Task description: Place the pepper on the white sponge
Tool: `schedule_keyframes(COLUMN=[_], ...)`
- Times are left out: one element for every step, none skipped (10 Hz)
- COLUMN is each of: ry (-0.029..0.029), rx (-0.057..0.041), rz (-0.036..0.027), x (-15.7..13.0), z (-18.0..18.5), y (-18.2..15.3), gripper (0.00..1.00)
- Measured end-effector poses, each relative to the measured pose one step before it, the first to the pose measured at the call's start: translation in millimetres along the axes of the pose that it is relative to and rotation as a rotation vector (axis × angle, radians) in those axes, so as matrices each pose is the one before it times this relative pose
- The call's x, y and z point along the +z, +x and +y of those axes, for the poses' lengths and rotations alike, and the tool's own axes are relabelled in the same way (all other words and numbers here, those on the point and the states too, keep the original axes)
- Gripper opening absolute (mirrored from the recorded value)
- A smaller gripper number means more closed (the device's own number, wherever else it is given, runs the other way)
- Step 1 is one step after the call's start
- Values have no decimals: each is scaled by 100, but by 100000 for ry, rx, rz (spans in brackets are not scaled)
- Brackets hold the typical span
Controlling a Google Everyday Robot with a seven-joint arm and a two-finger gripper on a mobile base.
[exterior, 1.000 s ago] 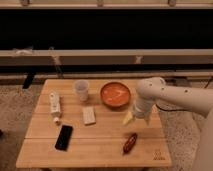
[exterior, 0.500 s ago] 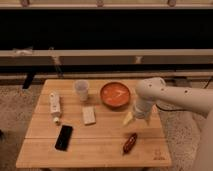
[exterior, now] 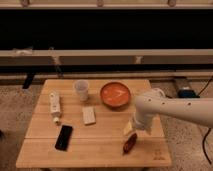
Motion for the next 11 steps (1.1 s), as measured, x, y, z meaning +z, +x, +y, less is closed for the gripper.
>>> schedule_keyframes(ry=[-185, -297, -16, 6, 297, 496, 399, 641, 774, 606, 454], rx=[246, 271, -227, 108, 157, 161, 1, 26, 448, 246, 119], rz=[74, 781, 581, 832, 556, 977, 624, 548, 756, 481, 19], x=[470, 652, 397, 525, 449, 758, 515, 770, 613, 395, 269], z=[355, 469, 398, 347, 136, 284, 232, 139, -21, 23, 89], y=[662, 549, 224, 280, 153, 182, 10, -107, -3, -16, -47], gripper=[80, 80, 80, 80, 80, 80, 80, 80, 80, 79, 73])
